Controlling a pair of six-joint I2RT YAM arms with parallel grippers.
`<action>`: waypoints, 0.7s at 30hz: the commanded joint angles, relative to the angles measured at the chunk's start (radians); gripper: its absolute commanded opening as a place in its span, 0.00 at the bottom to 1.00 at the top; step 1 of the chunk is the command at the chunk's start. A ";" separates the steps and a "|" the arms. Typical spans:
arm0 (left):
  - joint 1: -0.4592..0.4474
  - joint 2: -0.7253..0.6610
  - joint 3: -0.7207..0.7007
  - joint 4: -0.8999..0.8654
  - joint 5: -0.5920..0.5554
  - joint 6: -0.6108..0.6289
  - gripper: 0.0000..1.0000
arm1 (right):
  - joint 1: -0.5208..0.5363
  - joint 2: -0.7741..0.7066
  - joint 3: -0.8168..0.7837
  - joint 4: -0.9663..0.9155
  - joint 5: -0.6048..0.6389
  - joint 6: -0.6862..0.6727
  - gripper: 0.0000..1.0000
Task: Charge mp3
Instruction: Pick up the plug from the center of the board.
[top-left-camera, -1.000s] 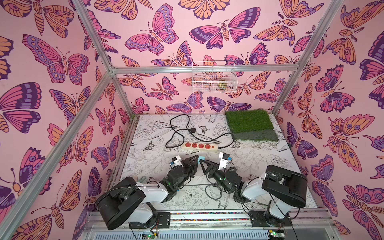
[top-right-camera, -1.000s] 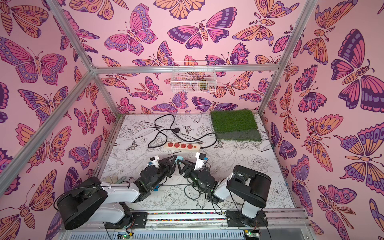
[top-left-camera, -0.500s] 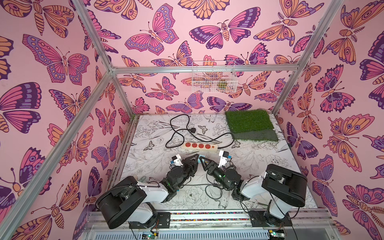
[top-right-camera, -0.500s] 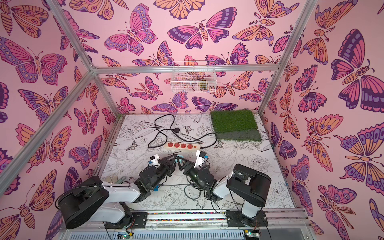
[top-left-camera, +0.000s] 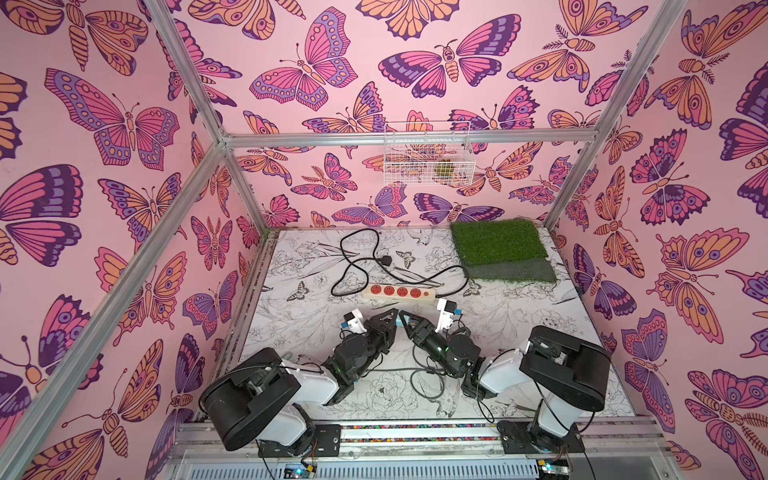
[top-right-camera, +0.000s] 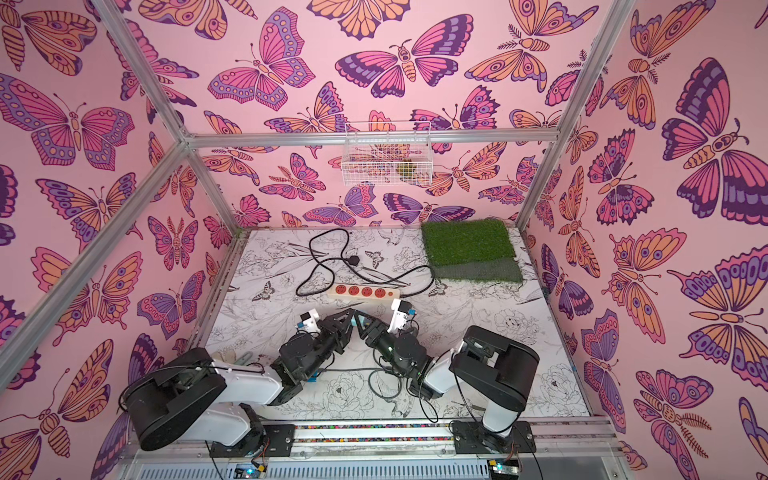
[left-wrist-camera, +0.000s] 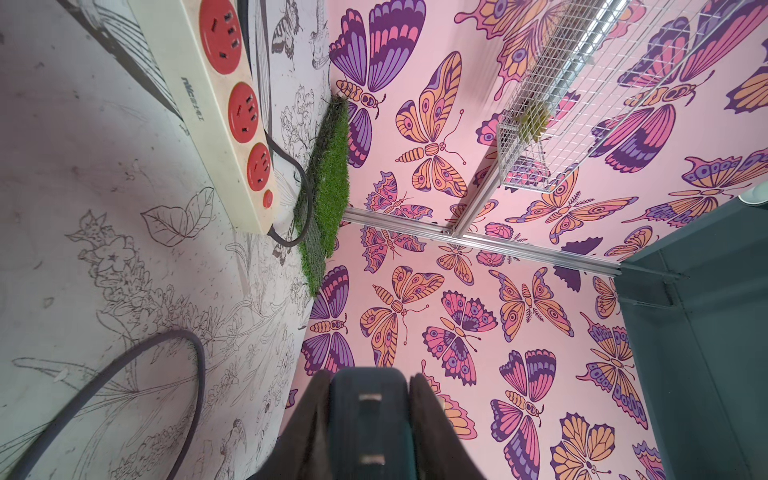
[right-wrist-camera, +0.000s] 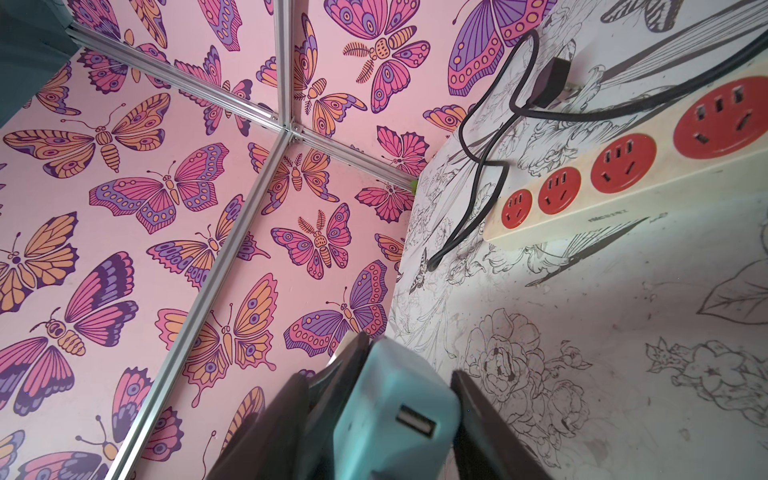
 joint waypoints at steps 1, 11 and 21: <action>-0.009 0.002 -0.016 0.048 0.000 0.018 0.00 | -0.007 0.008 0.022 0.016 -0.016 0.016 0.54; -0.011 0.001 -0.015 0.062 0.000 0.031 0.00 | -0.007 0.026 0.050 0.017 -0.023 0.047 0.50; -0.011 0.009 -0.012 0.080 0.003 0.036 0.00 | -0.015 0.031 0.053 0.017 -0.041 0.074 0.44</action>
